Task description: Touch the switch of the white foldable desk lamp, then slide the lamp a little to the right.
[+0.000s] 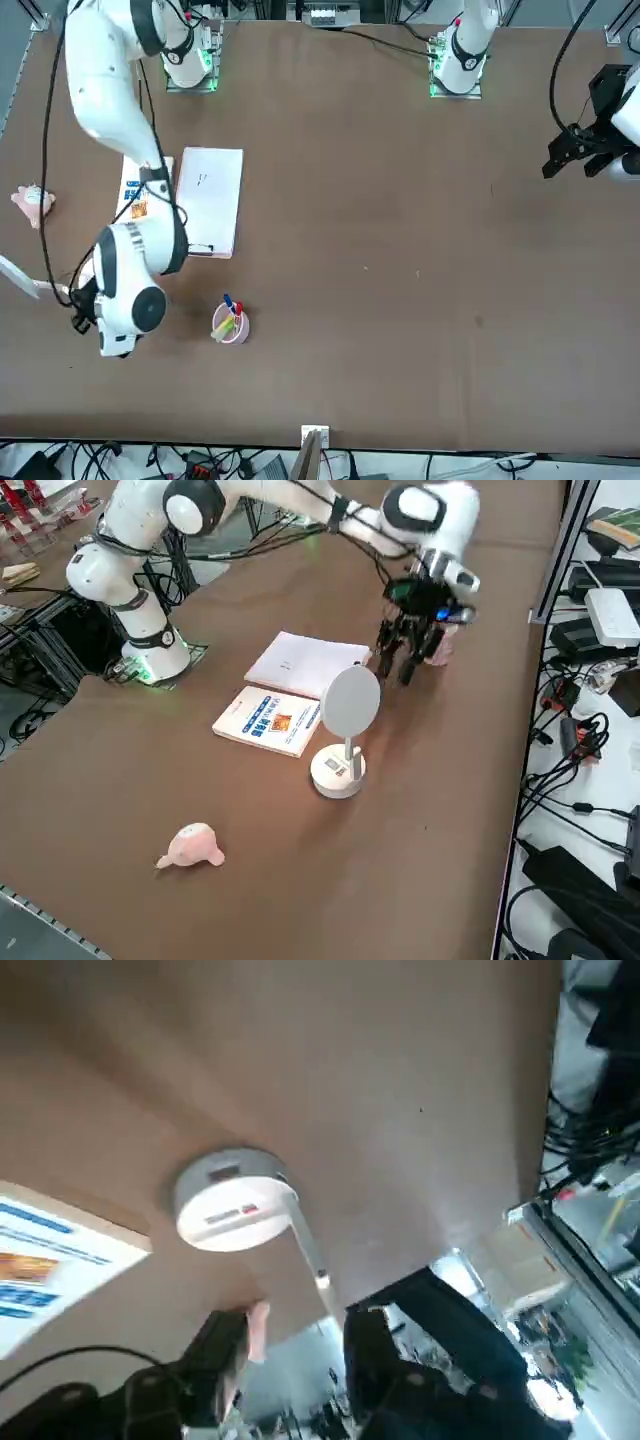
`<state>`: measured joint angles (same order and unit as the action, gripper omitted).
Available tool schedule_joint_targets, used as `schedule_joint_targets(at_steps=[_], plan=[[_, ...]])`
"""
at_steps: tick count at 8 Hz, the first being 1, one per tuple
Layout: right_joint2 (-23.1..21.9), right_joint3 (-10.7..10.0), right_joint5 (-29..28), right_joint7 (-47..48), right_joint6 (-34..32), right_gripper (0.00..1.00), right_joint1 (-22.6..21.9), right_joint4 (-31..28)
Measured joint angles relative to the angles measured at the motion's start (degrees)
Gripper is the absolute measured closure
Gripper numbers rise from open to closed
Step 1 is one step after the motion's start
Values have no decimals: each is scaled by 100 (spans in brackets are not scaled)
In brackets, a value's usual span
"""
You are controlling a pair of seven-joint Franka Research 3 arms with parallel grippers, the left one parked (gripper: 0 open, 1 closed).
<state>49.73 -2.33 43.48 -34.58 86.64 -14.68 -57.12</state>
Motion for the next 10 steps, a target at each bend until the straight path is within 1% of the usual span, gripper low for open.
schedule_joint_targets(at_steps=[1, 2, 4, 5, 6, 8, 10], plan=[[-333, -2, -492, 6, -124, 30, -96, 15], [-691, -5, -1027, 6, -287, 29, -111, 21], [-1343, -16, -1885, 38, -724, 21, -95, 22], [-1630, -19, -2213, 98, -962, 5, -91, 13], [-1902, -20, -2459, 221, -1192, 0, -87, -4], [-2414, -47, -3012, 650, -1414, 0, -48, -143], [-2949, -74, -3519, 1326, -1435, 0, 7, -570]])
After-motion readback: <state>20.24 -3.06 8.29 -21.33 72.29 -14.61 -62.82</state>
